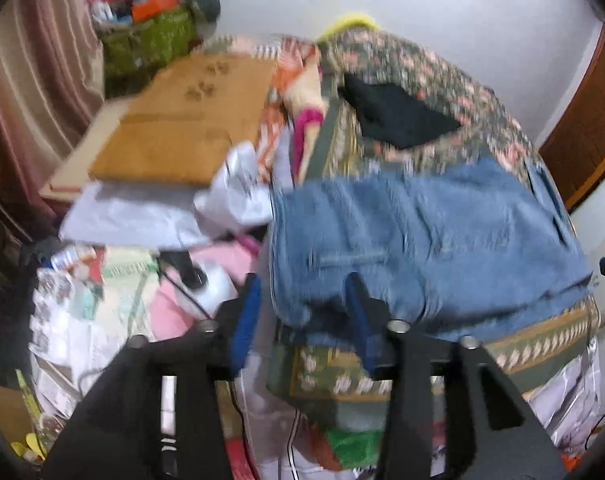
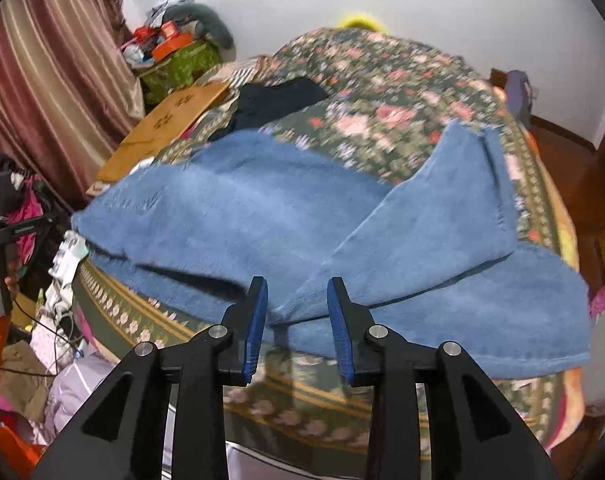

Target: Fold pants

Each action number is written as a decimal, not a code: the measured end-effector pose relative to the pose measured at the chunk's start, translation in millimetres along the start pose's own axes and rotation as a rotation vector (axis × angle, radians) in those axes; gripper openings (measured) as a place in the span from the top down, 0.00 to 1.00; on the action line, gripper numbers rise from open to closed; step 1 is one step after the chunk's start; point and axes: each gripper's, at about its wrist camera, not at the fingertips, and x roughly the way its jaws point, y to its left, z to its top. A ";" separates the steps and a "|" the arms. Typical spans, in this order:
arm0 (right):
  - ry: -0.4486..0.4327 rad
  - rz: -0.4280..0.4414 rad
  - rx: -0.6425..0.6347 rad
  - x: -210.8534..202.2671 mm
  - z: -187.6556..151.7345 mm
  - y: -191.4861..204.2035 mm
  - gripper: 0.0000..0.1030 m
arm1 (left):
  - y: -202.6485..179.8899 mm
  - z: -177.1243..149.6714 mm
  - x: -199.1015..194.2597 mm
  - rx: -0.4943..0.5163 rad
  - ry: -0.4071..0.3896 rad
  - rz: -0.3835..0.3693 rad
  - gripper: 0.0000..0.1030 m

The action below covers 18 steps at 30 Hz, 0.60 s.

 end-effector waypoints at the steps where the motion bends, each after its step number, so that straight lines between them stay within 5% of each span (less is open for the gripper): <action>1: -0.009 -0.009 0.010 -3.6 3.1 -5.6 0.73 | -3.6 6.5 -3.6 0.000 -0.012 0.004 0.51; 9: -0.054 -0.094 0.068 -2.2 47.3 -59.4 0.63 | -60.1 70.6 10.0 0.003 -0.052 -0.029 0.34; 18: 0.002 -0.103 0.140 63.2 97.1 -119.9 0.61 | -143.6 125.0 80.5 0.026 0.005 -0.043 0.29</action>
